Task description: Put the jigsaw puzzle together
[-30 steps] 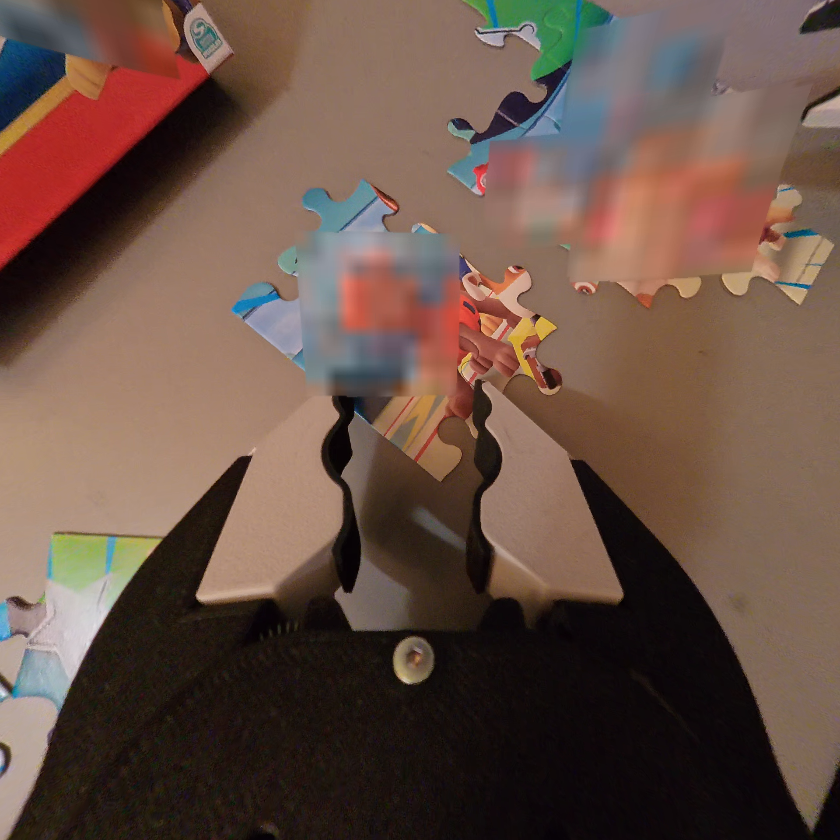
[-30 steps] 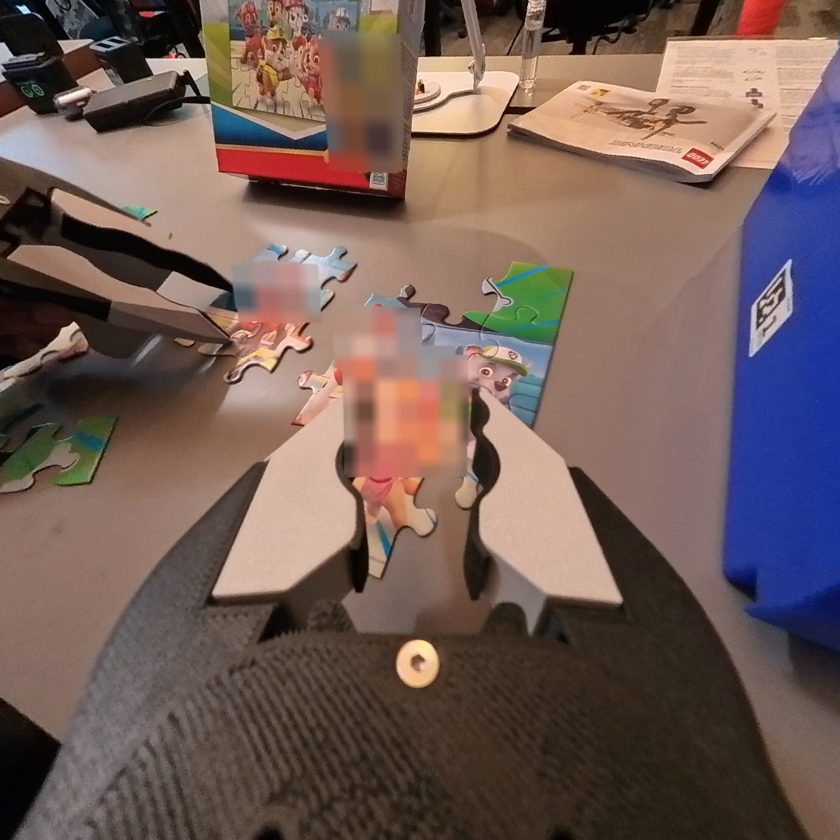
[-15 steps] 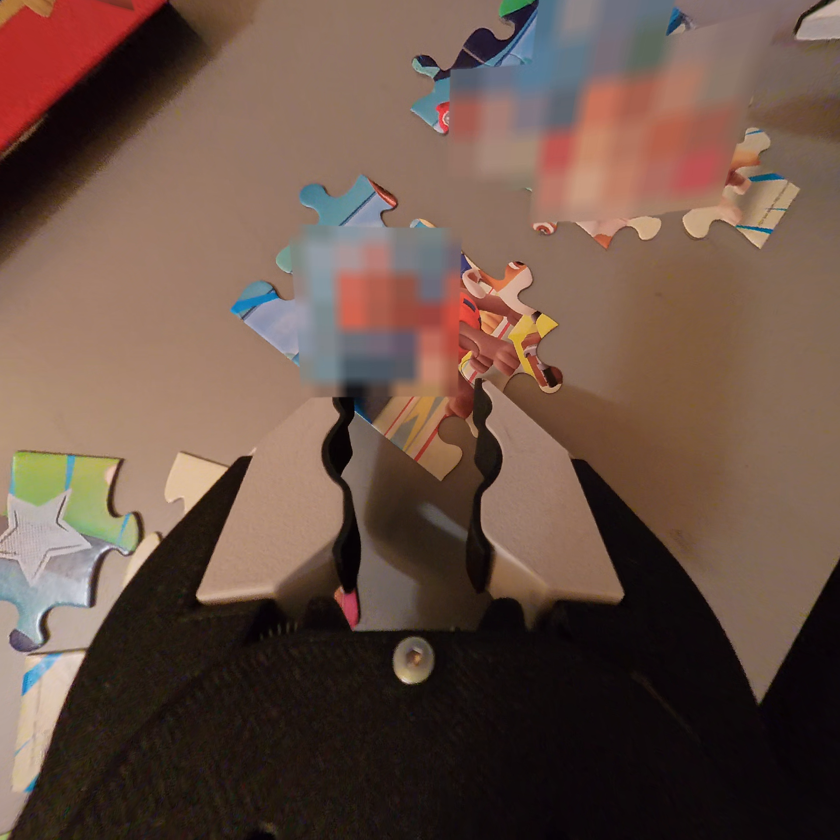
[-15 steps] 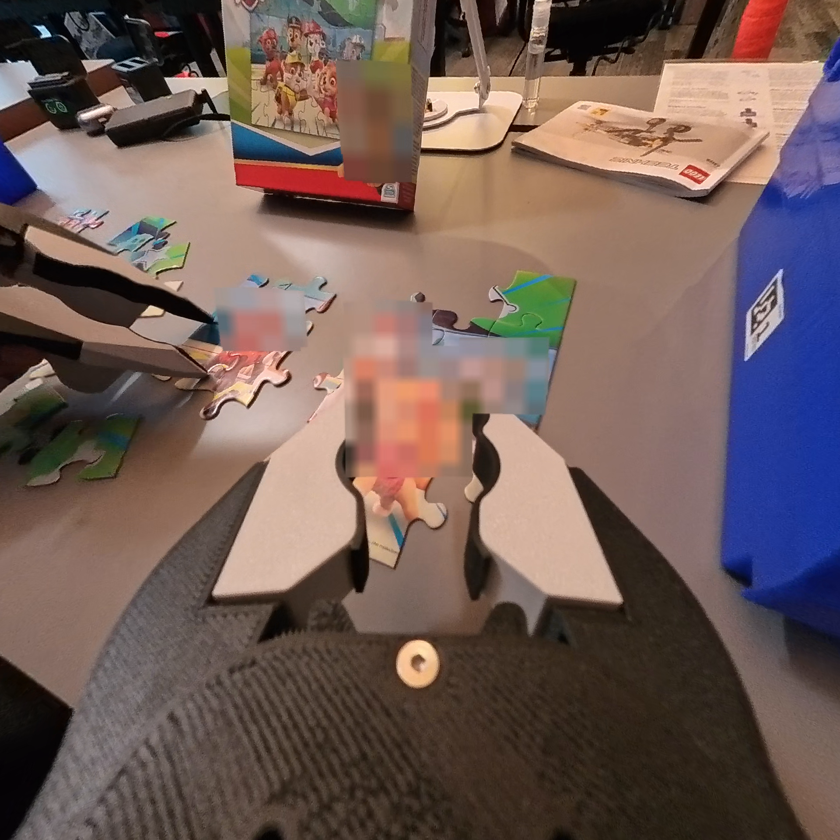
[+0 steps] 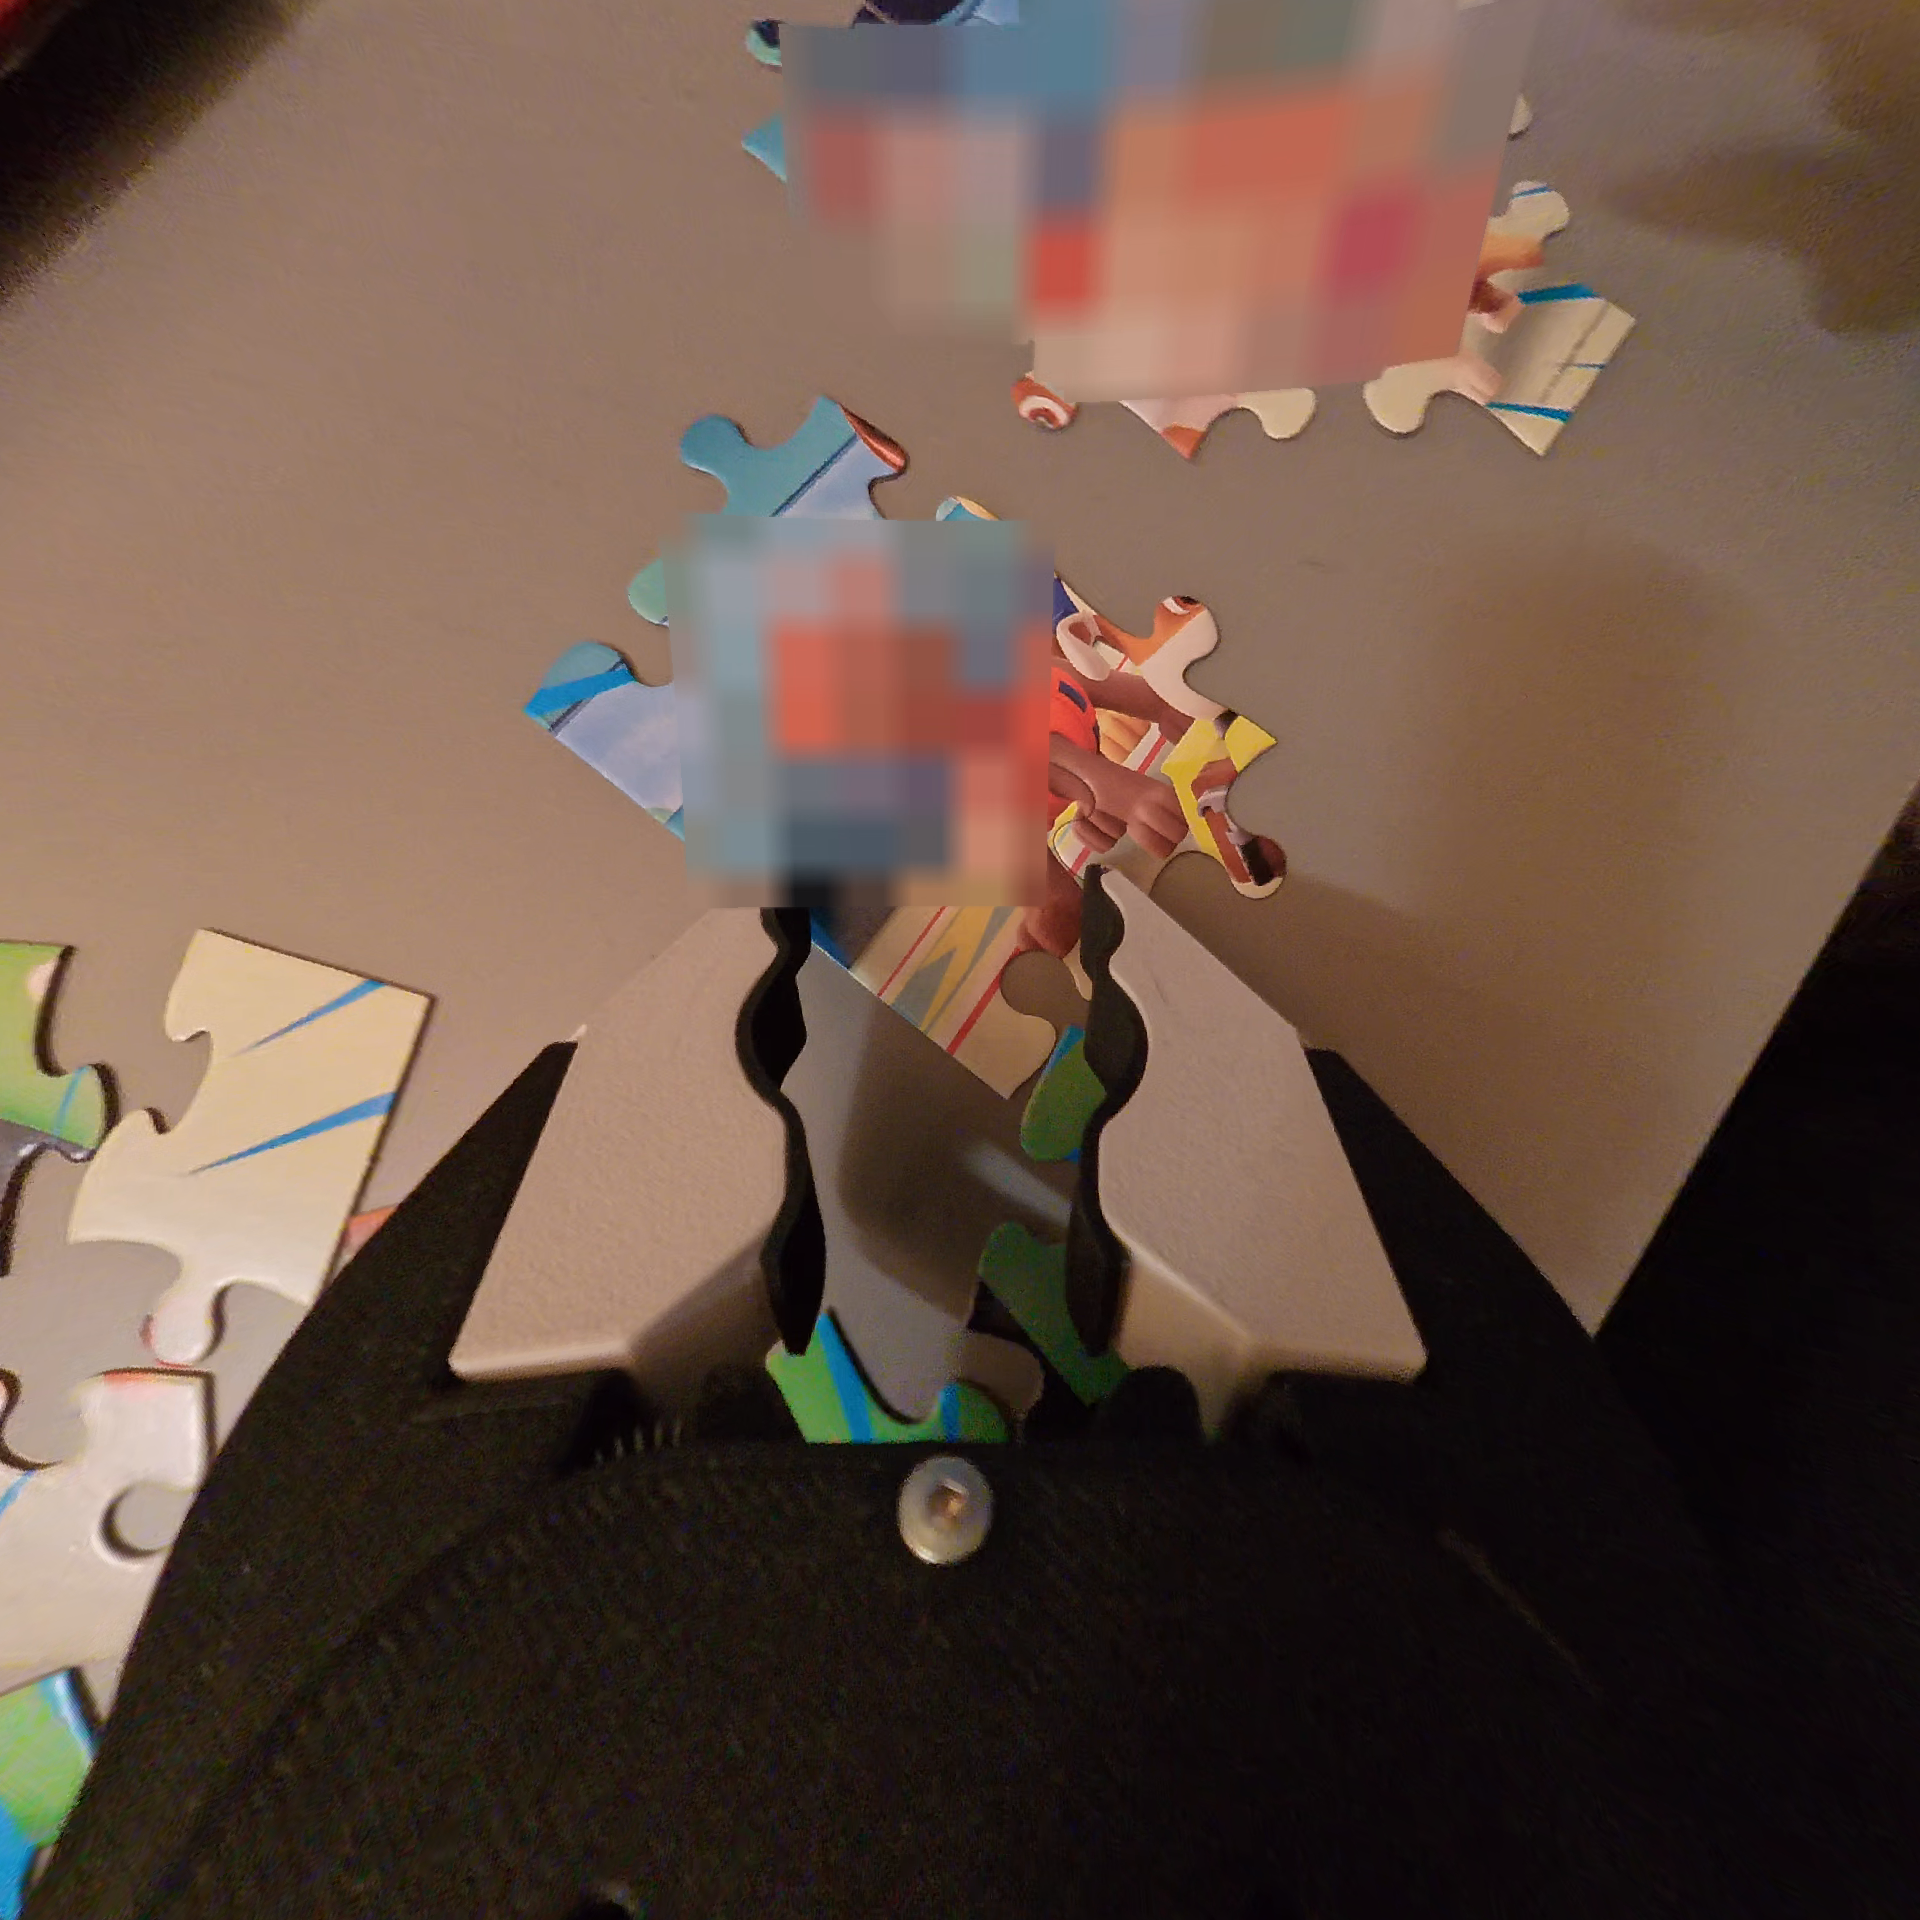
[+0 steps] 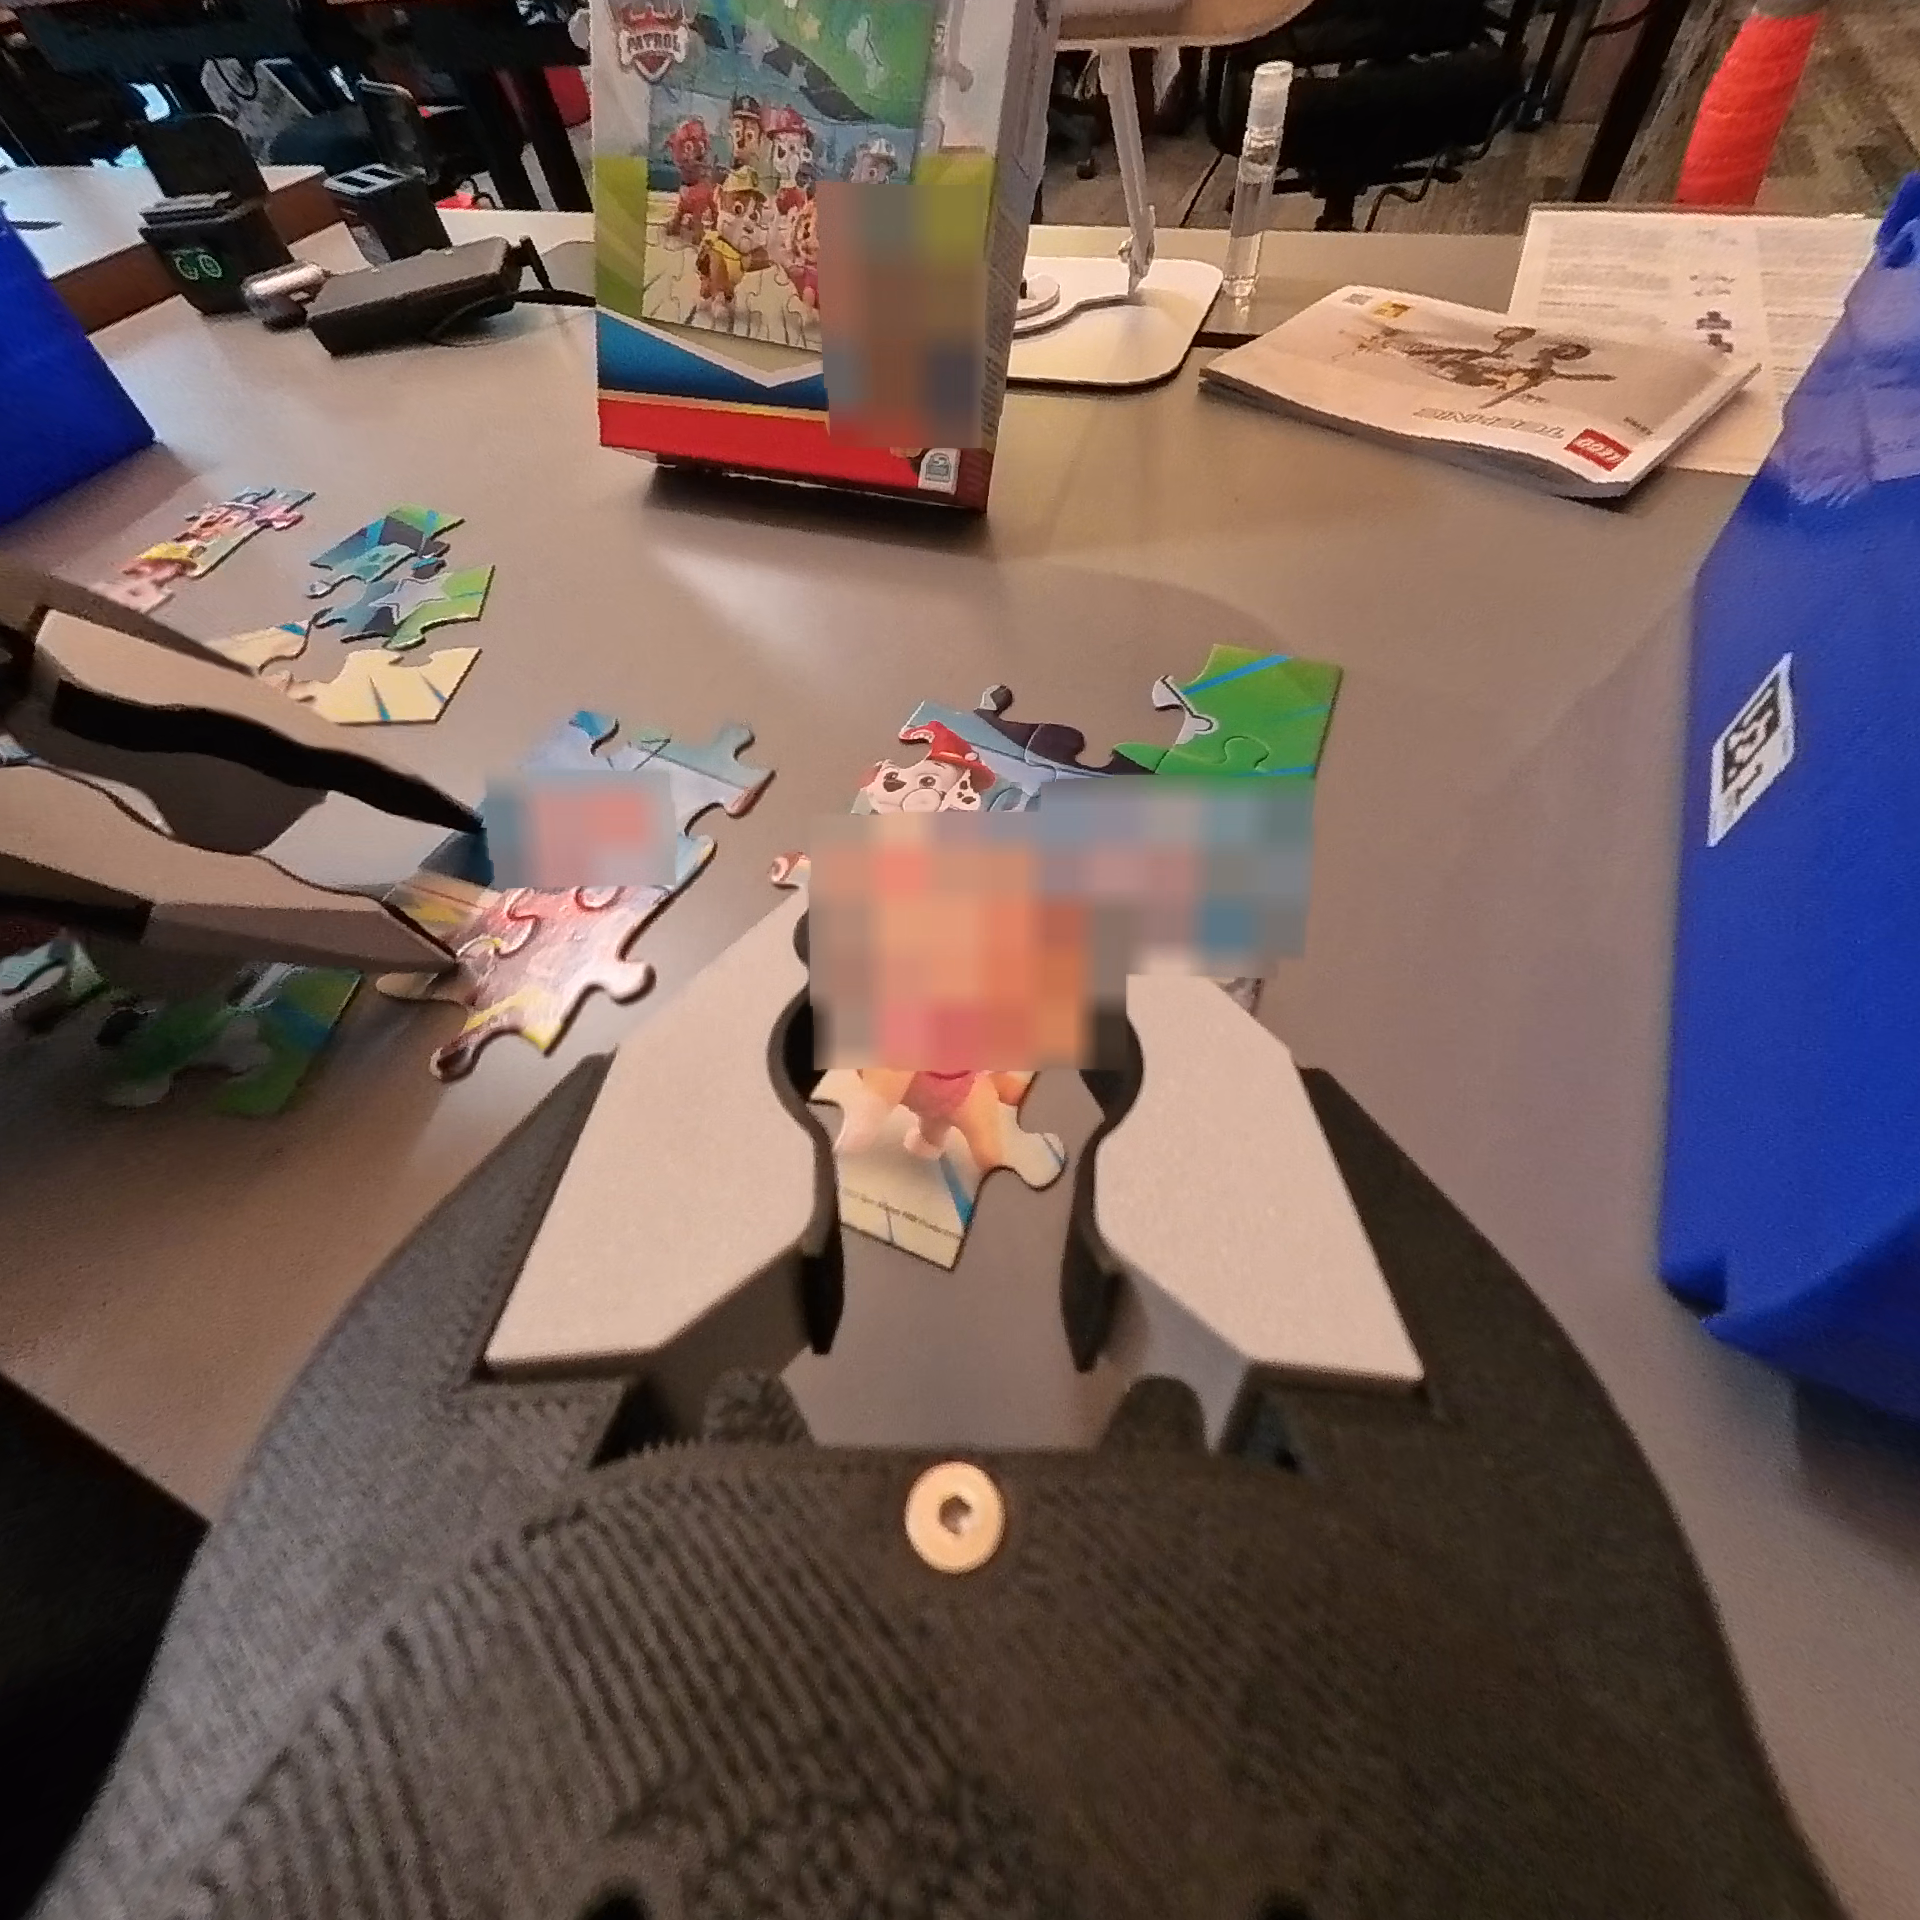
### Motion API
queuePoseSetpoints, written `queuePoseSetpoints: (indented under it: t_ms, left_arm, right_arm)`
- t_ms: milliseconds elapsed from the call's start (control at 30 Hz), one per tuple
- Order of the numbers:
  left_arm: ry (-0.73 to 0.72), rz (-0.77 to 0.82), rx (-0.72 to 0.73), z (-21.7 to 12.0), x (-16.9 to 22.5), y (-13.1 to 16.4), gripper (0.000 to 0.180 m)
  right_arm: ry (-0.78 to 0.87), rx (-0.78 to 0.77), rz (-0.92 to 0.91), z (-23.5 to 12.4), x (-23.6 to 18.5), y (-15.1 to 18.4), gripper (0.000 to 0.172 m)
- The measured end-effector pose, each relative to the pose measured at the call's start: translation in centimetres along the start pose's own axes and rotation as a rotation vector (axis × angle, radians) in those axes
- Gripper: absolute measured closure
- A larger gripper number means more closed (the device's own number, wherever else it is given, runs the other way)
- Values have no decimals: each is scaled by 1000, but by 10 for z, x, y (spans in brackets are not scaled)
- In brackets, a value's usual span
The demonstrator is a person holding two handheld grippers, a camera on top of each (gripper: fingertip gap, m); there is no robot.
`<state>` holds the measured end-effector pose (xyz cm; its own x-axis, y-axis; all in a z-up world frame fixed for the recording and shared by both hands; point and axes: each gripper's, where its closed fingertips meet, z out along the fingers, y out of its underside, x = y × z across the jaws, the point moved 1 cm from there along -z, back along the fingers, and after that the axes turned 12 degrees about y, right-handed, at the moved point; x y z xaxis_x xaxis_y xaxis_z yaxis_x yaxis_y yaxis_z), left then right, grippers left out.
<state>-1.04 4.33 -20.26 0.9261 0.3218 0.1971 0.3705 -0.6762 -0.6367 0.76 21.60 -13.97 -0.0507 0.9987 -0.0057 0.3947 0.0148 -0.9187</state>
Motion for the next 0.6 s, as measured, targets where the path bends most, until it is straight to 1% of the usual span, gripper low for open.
queuePoseSetpoints:
  t_ms: [233,600]
  left_arm:
    - [9,12,-6,2,24,6,129]
    - [20,25,-23,4,45,9,129]
  right_arm:
    - [3,14,-1,-9,-1,0,128]
    - [7,23,7,-17,2,3,128]
